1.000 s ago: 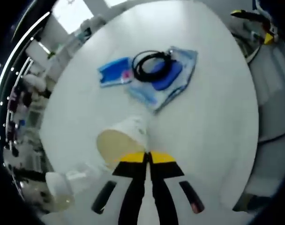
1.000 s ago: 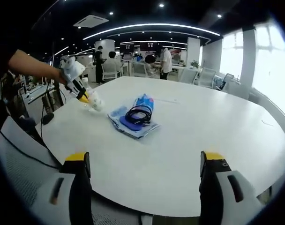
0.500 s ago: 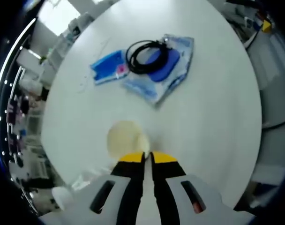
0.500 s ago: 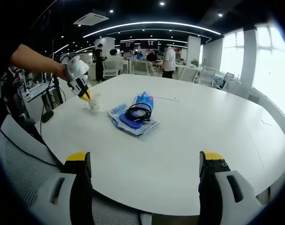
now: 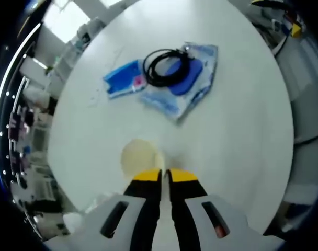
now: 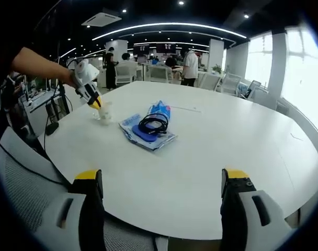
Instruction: Arrange the tabletop items into an orderly group along one side of the table until the central work area is clear of visible clutter.
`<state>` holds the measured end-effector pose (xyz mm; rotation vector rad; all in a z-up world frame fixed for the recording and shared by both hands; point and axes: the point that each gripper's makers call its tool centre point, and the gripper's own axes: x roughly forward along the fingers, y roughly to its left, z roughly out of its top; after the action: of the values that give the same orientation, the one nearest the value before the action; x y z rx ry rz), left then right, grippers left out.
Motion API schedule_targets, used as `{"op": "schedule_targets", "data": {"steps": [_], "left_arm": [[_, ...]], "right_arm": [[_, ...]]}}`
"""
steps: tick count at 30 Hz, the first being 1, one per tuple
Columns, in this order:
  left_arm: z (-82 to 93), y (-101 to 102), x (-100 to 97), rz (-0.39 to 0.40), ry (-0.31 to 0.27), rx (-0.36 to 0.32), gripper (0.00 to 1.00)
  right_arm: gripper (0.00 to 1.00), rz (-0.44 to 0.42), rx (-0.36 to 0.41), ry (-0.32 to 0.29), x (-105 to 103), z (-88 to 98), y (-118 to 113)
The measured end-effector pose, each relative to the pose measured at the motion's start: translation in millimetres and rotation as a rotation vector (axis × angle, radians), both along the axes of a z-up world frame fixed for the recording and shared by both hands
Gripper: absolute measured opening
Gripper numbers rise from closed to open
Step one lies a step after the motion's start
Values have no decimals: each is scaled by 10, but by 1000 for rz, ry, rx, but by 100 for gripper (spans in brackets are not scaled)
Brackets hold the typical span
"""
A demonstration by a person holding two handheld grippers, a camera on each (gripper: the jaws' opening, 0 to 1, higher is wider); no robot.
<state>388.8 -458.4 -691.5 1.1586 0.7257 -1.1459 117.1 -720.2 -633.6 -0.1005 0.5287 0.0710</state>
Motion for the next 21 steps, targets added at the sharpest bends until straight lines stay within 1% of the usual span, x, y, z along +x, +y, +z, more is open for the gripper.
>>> {"op": "schedule_targets", "data": {"steps": [1,6,12,15,21], "left_arm": [[13,-3,41,-7,-18,1,3],[45,-28,126,-11,-32,-15,3],[-11,-8,81,-22,4,2,2],[-27,-8,66,-24,12,3,1],[-25,-15,120,5,21,-8,1]], "right_arm": [[93,-1,0,-1,1,1,-2],[93,-8,1,-4,6,1,-12],[92,-9,1,0,0,-7,-13],[92,-8,-2,5,-7,-14,-12],[92,-8,-4,14,-23,-23,-17]]}}
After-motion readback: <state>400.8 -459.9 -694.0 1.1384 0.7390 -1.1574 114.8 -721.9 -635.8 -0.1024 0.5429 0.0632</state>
